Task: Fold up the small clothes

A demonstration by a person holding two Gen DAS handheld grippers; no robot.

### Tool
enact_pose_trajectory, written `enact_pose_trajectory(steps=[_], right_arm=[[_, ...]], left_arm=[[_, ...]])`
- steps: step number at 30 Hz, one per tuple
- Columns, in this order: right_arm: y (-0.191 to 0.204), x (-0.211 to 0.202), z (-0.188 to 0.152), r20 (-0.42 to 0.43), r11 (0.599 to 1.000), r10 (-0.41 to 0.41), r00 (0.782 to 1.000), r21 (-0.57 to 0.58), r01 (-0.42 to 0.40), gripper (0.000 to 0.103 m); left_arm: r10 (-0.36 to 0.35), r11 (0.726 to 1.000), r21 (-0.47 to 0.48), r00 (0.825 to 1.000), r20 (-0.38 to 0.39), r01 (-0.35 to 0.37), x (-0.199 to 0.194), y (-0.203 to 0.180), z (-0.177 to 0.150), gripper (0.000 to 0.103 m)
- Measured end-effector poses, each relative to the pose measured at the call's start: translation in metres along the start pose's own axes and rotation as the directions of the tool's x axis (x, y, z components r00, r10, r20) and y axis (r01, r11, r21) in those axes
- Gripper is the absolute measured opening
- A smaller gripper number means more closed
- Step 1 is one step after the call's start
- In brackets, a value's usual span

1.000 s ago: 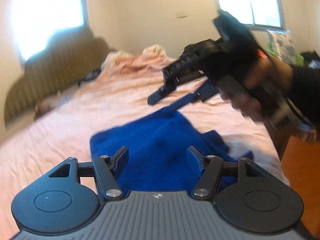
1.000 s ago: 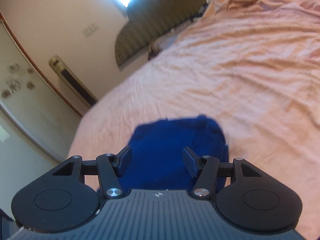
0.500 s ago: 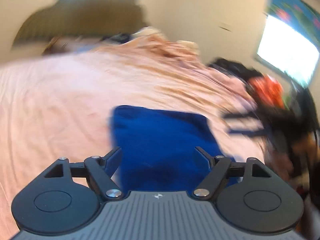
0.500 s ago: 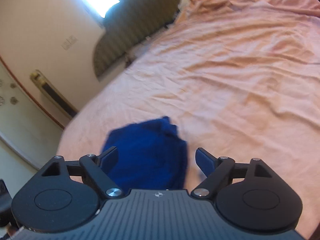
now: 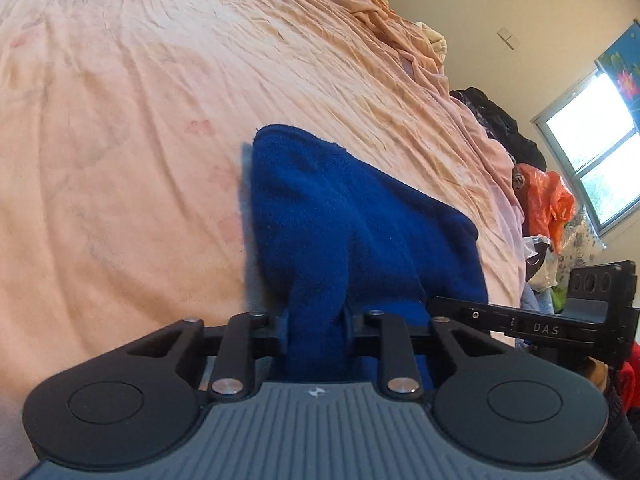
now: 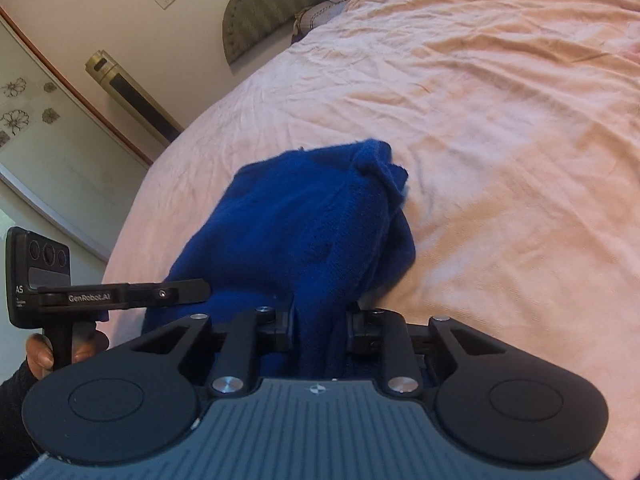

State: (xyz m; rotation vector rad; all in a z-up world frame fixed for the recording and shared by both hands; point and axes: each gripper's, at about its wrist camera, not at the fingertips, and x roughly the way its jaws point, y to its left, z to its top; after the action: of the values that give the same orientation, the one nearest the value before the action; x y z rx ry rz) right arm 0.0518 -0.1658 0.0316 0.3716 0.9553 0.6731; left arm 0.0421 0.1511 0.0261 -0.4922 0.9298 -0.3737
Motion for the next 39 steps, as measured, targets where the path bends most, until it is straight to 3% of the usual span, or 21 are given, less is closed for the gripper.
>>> enact_pose_trajectory(steps=[5,9,12,14,15,18,20,21,25,27,28,29,30,31,32,34,37,39], right_arm=[[0.039,-0.009,0.01,0.06,0.995,0.095,0.994,-0.047,-0.092,0.024],[0.07,0.015,0.027,0.053,0.985,0.157,0.986,-0.076,-0.153,0.024],[0.081,0.047,0.032,0.016,0.991,0.12,0.993,-0.068,-0.119,0.025],[0.076,0.071,0.029,-0.025,0.998,0.029,0.999,-0.049,-0.03,0.034],[0.07,0.074,0.027,-0.027,1.0,0.012,1.0,-0.009,-0.012,0.045],[0.059,0.039,0.015,0.062,0.994,0.049,0.997,0.097,-0.055,0.058],[0.054,0.001,-0.001,0.147,0.991,0.076,0.986,0.094,-0.091,0.072],[0.052,-0.014,-0.01,0.164,0.992,0.072,0.984,0.088,-0.087,0.077],[0.045,-0.047,-0.047,0.13,0.987,0.099,0.987,0.116,-0.115,0.075],[0.054,-0.04,-0.059,0.065,0.989,0.113,0.991,0.086,-0.119,0.075],[0.061,-0.032,-0.063,0.025,0.993,0.095,0.995,0.061,-0.097,0.074],[0.065,-0.023,-0.067,-0.007,0.996,0.074,0.997,0.05,-0.073,0.07],[0.067,-0.014,-0.07,-0.032,0.997,0.057,0.998,0.054,-0.056,0.053],[0.069,-0.005,-0.073,-0.051,0.997,0.056,0.997,0.058,-0.053,0.035],[0.074,-0.002,-0.075,-0.049,0.998,0.057,0.997,0.043,-0.055,0.033],[0.085,-0.011,-0.074,-0.032,0.995,0.091,0.995,0.03,-0.09,0.027],[0.093,-0.028,-0.08,-0.007,0.99,0.137,0.991,0.031,-0.136,0.026],[0.079,-0.021,-0.091,-0.053,0.992,0.107,0.993,0.08,-0.102,0.026]], left_arm=[[0.014,0.997,0.079,0.997,0.07,-0.019,-0.045,-0.01,0.009,0.017],[0.091,0.988,0.113,0.986,0.138,-0.107,-0.082,0.006,0.025,0.018],[0.136,0.987,0.068,0.986,0.096,-0.143,-0.083,0.035,0.035,0.02],[0.16,0.986,0.05,0.987,0.028,-0.162,-0.066,0.059,0.035,0.026],[0.157,0.987,0.012,0.988,-0.001,-0.157,-0.06,0.07,0.031,0.028],[0.071,0.995,-0.068,0.996,0.056,-0.067,-0.084,0.082,0.014,0.035],[0.044,0.996,-0.076,0.994,0.101,-0.037,-0.106,0.084,-0.004,0.059],[0.024,0.996,-0.087,0.992,0.121,-0.014,-0.116,0.084,-0.015,0.064],[-0.065,0.989,-0.127,0.992,0.105,0.078,-0.126,0.086,-0.057,0.065],[-0.083,0.985,-0.147,0.995,0.063,0.092,-0.113,0.087,-0.069,0.065],[-0.085,0.986,-0.135,0.993,0.088,0.096,-0.109,0.084,-0.072,0.065],[-0.074,0.987,-0.133,0.993,0.097,0.086,-0.106,0.08,-0.073,0.065],[-0.069,0.989,-0.124,0.994,0.09,0.08,-0.103,0.076,-0.071,0.064],[-0.054,0.992,-0.114,0.995,0.081,0.063,-0.099,0.071,-0.068,0.046],[-0.025,0.994,-0.106,0.998,0.063,0.031,-0.094,0.067,-0.063,0.022],[0.02,0.996,-0.089,1.0,0.016,-0.019,-0.09,0.062,-0.055,0.021],[0.096,0.995,0.006,0.995,0.04,-0.096,-0.11,0.051,-0.05,0.02],[0.128,0.989,0.069,0.991,0.039,-0.131,-0.113,0.049,-0.055,0.021]])
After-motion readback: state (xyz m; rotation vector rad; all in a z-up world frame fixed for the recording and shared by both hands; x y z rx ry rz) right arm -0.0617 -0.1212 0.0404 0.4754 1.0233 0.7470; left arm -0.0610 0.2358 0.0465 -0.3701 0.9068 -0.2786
